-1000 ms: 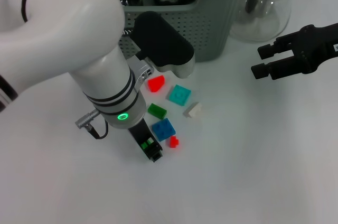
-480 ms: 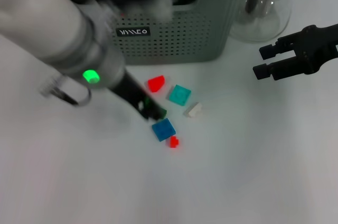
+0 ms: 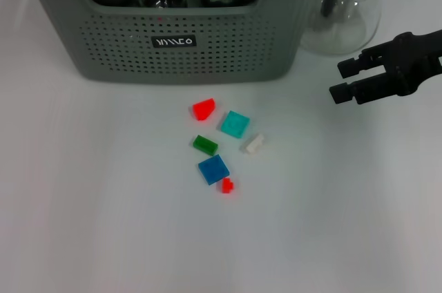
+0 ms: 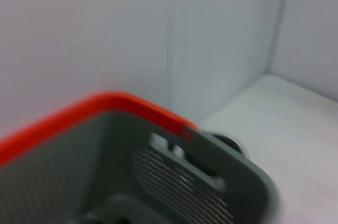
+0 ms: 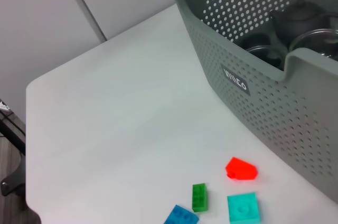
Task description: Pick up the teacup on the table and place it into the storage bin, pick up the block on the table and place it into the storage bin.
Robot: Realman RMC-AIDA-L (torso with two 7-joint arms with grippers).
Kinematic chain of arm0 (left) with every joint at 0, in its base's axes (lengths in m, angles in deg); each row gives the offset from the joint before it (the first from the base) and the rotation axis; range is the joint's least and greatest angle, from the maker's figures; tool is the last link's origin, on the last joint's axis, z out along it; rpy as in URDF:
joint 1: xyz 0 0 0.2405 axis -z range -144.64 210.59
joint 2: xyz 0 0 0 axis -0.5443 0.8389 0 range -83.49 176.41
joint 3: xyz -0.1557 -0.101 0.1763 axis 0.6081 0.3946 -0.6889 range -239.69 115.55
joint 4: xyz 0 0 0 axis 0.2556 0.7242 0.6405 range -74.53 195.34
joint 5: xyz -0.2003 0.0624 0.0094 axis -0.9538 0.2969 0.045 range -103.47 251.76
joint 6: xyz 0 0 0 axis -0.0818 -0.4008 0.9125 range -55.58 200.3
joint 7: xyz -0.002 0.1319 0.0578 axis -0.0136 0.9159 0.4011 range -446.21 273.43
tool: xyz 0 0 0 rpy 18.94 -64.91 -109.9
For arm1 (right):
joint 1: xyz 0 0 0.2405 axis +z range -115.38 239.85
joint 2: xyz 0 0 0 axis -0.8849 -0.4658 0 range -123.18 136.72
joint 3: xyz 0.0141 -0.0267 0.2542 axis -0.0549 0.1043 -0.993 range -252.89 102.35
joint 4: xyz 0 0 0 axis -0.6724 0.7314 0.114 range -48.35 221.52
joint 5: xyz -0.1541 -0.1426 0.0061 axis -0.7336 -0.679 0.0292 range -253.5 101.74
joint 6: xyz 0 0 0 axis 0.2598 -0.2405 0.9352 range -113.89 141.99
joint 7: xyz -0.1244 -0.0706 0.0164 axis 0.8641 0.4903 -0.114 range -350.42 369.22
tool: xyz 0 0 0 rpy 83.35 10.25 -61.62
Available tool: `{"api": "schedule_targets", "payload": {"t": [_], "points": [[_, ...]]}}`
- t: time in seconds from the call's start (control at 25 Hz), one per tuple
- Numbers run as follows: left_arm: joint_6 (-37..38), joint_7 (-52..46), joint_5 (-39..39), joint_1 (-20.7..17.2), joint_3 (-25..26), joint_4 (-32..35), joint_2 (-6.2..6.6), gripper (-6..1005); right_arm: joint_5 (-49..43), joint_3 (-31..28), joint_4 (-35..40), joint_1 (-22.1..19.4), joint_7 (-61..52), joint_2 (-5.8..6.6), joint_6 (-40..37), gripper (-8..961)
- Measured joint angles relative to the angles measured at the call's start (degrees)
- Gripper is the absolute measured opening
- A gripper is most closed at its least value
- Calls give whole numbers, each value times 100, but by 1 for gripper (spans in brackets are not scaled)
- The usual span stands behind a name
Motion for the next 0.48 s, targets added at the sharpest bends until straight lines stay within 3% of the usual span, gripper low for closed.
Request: {"api": "schedule_targets", "payload": {"t": [0.12,0.24,0.48], "points": [[-720,-11,213,537,117,-1389,357,449,-6,27,0,50,-55,-17,-11,686],[-1407,-28,342,883,159,-2707,571,460,-17,38,0,78,-102,-27,-12,686],[-2177,5,675,1137,143,-3800,638,482,-21,46,-1,118,-199,-25,-21,686]]}}
